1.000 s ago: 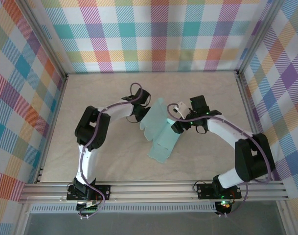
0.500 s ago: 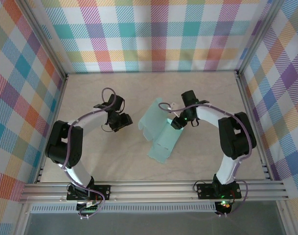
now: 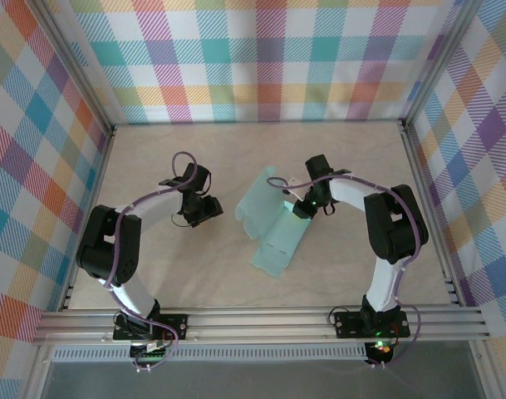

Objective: Fold the paper box

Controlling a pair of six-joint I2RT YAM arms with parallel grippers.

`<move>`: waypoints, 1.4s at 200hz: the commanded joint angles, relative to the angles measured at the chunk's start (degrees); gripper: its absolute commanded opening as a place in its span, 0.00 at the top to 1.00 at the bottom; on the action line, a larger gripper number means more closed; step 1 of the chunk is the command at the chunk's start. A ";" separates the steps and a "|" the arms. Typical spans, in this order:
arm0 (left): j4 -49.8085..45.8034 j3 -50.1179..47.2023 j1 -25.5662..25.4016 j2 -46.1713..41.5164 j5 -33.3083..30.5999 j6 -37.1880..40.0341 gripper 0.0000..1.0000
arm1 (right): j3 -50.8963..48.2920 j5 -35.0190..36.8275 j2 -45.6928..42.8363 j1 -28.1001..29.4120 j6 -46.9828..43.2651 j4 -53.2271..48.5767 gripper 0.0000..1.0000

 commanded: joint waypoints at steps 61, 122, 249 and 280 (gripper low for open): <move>-0.45 -0.26 -0.07 -1.43 -0.58 0.86 0.45 | -5.04 5.41 -4.65 0.74 4.19 5.97 1.00; 2.75 -3.43 -0.07 -4.84 -2.13 -0.77 0.38 | -10.06 7.77 -11.38 0.74 20.77 13.90 1.00; 18.72 -14.45 -6.33 -18.86 -7.96 -5.51 0.18 | -5.67 6.82 -12.41 -2.52 50.02 3.09 1.00; 21.20 -10.56 -11.99 -18.92 -3.94 10.63 0.09 | -5.35 3.60 -11.83 -2.52 49.91 3.03 1.00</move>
